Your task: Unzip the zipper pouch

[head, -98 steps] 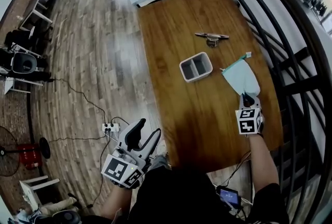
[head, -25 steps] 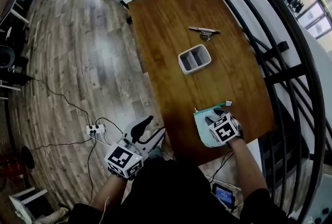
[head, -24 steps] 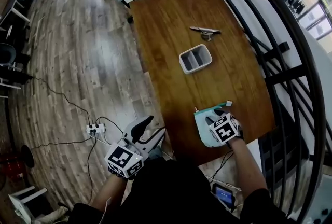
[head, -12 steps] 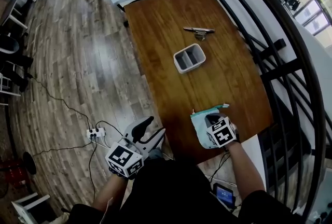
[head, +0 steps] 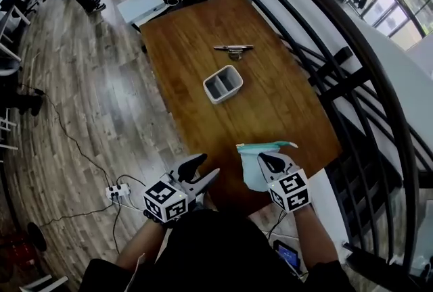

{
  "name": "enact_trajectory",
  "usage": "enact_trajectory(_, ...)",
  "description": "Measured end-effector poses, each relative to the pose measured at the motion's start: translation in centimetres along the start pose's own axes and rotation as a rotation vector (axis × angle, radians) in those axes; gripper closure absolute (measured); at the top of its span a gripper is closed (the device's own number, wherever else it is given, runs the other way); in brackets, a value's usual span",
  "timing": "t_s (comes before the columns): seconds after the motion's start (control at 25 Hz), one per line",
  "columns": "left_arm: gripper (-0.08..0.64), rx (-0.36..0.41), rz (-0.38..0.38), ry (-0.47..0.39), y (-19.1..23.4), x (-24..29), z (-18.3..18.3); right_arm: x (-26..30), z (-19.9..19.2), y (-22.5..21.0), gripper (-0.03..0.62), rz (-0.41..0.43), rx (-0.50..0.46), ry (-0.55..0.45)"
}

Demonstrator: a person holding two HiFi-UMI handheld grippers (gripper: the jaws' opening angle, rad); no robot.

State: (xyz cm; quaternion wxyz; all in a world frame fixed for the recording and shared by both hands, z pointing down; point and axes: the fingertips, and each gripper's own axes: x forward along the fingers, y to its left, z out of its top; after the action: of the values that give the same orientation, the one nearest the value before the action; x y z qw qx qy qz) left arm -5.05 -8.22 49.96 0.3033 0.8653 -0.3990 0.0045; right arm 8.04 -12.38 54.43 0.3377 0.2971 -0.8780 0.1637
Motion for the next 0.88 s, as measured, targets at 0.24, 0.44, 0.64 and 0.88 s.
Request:
enact_trajectory(0.24,0.337,-0.096,-0.142,-0.015,-1.4,2.7,0.4,-5.0,4.4,0.5,0.595,0.001,0.072,-0.219)
enact_trajectory(0.44,0.336,0.039,-0.273,-0.039,-3.4,4.8,3.4,-9.0,7.2,1.6,0.595,0.012,0.051,-0.345)
enact_trajectory(0.64,0.336,0.004,-0.427,-0.051,-6.0,6.4,4.8,-11.3,8.4,2.6,0.595,0.015,0.025,-0.423)
enact_trajectory(0.88,0.336,-0.202,-0.553,-0.1,-7.4,6.5,5.8,-12.2,8.6,3.1,0.595,0.013,0.025,-0.462)
